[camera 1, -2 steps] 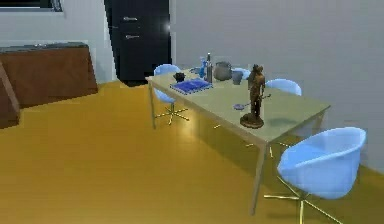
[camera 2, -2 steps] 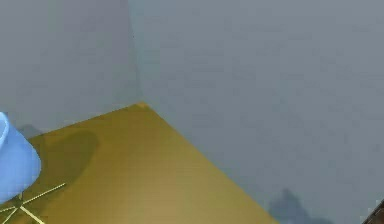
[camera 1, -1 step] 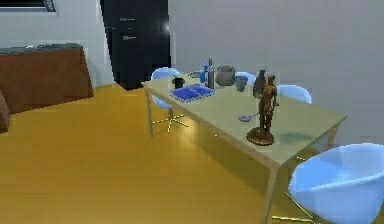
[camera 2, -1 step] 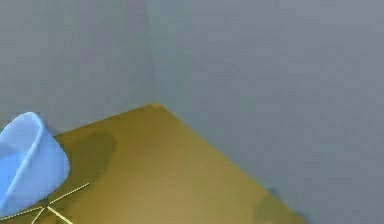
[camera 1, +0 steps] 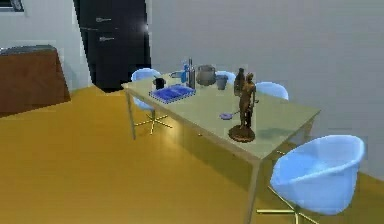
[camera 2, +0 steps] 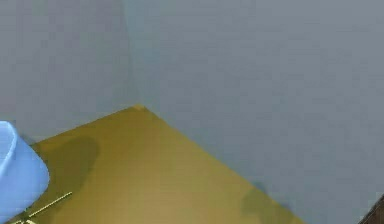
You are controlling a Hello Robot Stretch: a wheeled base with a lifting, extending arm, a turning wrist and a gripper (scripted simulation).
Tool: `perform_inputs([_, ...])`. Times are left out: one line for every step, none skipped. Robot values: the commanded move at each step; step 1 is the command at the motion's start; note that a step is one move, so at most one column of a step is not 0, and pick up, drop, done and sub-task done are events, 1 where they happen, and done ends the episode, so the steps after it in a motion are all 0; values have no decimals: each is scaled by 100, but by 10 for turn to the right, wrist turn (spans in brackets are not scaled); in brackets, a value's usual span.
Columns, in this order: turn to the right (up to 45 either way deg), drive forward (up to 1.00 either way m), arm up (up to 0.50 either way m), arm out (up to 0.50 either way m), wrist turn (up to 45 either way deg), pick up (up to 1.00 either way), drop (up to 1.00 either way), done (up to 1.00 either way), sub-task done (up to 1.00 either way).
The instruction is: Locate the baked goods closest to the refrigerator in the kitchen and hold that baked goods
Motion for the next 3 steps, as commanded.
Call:
perform_inputs([0, 50, 0, 0, 0, 0, 0, 0, 0])
perform_inputs([-450, 0, 0, 0, 0, 0, 0, 0, 0])
perform_inputs([0, 100, 0, 0, 0, 0, 0, 0, 0])
